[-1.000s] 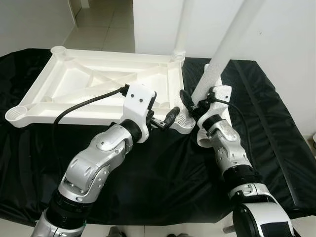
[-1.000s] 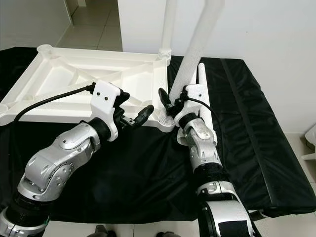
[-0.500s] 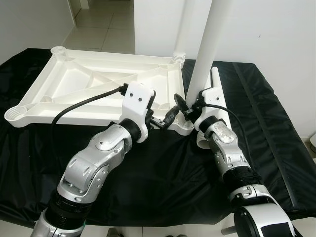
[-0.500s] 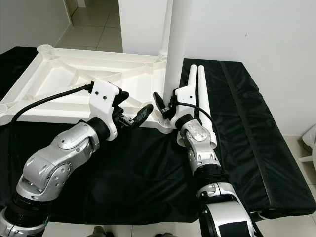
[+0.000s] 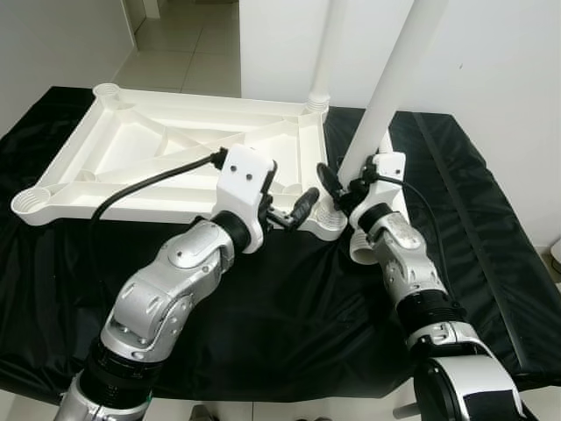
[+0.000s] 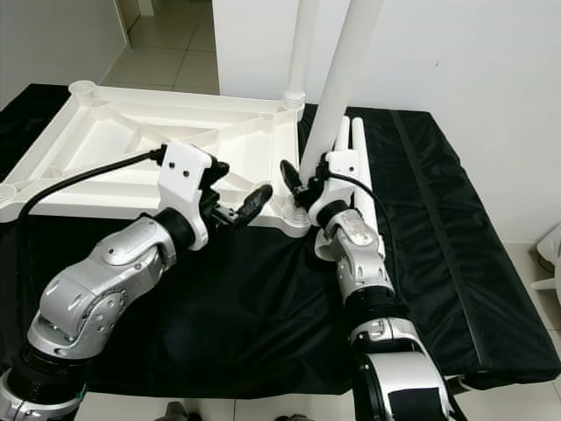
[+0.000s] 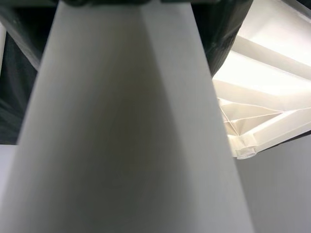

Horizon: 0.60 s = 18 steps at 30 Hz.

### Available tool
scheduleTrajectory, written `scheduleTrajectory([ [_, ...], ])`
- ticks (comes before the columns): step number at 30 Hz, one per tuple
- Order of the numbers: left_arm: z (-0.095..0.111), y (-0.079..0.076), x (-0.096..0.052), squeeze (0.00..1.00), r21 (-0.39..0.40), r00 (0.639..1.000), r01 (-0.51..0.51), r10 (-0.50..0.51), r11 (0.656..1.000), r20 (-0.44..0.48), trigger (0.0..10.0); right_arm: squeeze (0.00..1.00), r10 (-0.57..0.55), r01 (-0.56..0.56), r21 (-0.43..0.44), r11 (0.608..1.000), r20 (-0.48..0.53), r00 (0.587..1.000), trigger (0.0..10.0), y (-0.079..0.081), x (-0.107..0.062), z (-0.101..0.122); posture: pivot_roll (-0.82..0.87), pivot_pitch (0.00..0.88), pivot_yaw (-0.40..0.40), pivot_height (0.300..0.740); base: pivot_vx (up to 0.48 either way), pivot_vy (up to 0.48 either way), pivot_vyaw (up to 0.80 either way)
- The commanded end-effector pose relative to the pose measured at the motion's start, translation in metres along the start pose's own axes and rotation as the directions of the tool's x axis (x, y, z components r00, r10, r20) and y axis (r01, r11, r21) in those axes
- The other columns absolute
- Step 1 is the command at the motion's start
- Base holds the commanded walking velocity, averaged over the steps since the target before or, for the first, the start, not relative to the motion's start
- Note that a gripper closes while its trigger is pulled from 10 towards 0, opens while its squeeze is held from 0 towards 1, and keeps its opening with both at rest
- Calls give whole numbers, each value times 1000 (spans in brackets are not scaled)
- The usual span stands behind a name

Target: Building children table

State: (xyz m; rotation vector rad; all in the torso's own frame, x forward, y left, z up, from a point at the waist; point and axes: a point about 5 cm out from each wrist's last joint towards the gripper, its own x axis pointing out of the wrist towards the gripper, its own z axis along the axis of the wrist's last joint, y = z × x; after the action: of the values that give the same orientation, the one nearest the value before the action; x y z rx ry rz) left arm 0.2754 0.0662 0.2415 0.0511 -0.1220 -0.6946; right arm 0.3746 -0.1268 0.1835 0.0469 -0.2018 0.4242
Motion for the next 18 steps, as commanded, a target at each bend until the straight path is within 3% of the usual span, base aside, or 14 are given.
scheduleTrajectory([
  [1,2,-5,-2,0,-2,998,69,-69,998,4,10000,0,-38,44,33,998,-173,984,10000,-5,-15,-37,28,120,-38,740,0,0,0],
  [13,3,-4,-4,0,-4,998,58,-58,998,6,10000,0,-49,54,21,998,-179,983,10000,-2,-20,-43,31,131,-40,740,0,0,0],
  [18,5,-2,-4,0,-3,999,52,-52,999,10,10000,0,-108,112,24,993,-141,984,10000,7,-18,-42,31,139,-38,740,0,0,0],
])
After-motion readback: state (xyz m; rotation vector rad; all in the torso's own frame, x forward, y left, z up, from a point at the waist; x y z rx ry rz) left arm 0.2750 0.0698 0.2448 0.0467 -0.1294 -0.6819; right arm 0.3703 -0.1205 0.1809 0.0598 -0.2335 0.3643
